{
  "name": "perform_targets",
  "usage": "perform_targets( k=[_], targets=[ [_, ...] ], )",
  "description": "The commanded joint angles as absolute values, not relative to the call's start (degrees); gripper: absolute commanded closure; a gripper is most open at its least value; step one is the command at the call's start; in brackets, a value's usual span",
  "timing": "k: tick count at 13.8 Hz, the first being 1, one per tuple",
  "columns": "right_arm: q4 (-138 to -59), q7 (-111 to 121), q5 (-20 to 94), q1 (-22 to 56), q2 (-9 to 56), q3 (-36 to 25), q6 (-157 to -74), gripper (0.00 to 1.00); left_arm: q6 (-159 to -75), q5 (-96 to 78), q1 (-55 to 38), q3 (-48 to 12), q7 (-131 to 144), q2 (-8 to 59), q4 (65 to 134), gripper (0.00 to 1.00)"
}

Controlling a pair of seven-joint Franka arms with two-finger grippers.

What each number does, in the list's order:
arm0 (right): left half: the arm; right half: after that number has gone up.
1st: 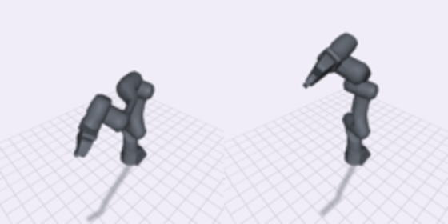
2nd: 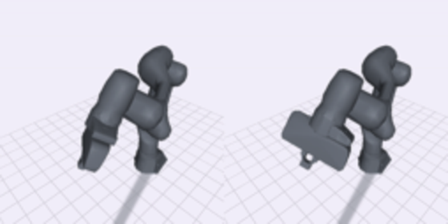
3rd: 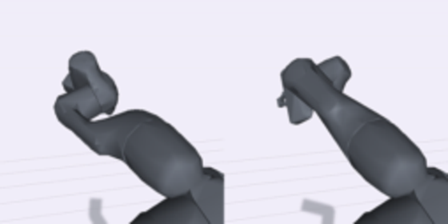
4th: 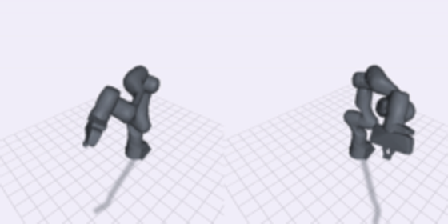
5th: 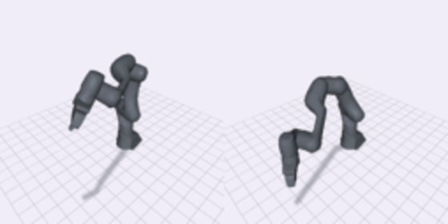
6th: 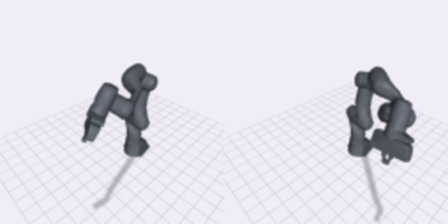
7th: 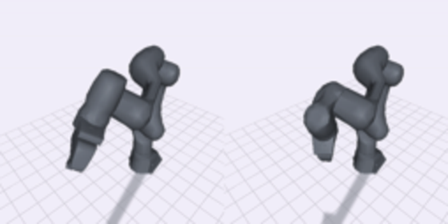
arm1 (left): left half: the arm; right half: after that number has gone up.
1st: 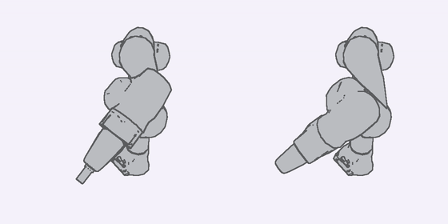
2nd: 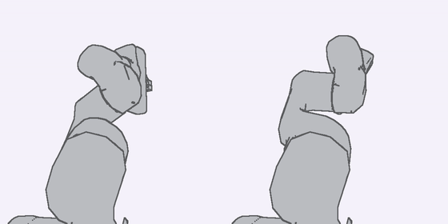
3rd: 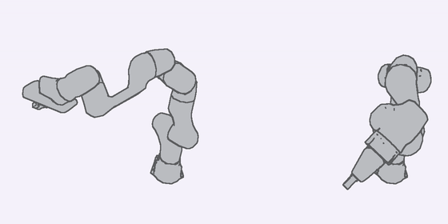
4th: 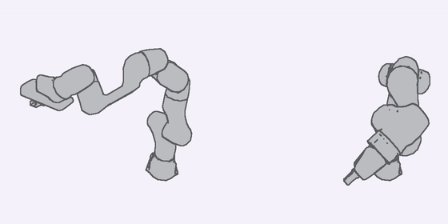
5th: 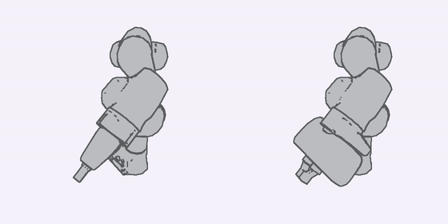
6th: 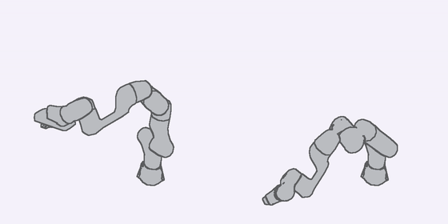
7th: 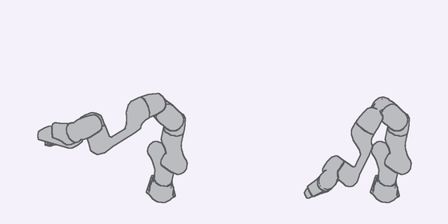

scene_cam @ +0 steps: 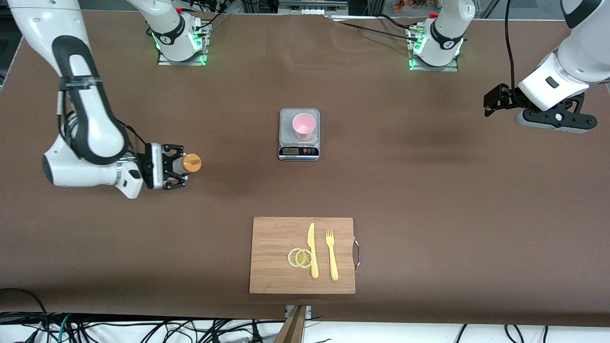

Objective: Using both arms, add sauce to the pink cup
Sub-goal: 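Lift the bottle with the right gripper and tilt it over the cup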

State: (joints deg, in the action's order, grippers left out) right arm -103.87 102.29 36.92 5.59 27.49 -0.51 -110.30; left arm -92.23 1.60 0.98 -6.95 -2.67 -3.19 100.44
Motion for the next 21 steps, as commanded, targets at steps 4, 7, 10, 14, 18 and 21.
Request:
perform_targets(
  k=[4,7,10,14,18,21],
  targets=[
    [-104.8,84.5,26.8,16.1,23.4,-0.9,-114.3,1.00,-90.9,0.5,1.0,-6.9,-3.9,-2.4,98.6,0.00],
    [-104.5,79.7,25.5,20.0,22.9,-0.8,-114.9,1.00,-90.9,0.5,1.0,-6.9,-3.9,-2.4,98.6,0.00],
    [-104.2,71.2,18.4,23.8,22.0,-0.4,-115.0,1.00,-90.9,0.5,1.0,-6.9,-3.9,-2.4,98.6,0.00],
    [-102.7,63.2,13.9,29.1,22.0,-0.4,-115.0,1.00,-90.9,0.5,1.0,-6.9,-3.9,-2.4,98.6,0.00],
    [-102.4,57.7,11.1,33.1,22.1,-0.4,-115.0,1.00,-90.9,0.5,1.1,-6.9,-3.9,-2.4,98.6,0.00],
    [-102.0,53.8,8.5,36.1,22.1,-0.4,-115.0,1.00,-90.9,0.5,1.1,-6.9,-3.9,-2.4,98.6,0.00]
  ],
)
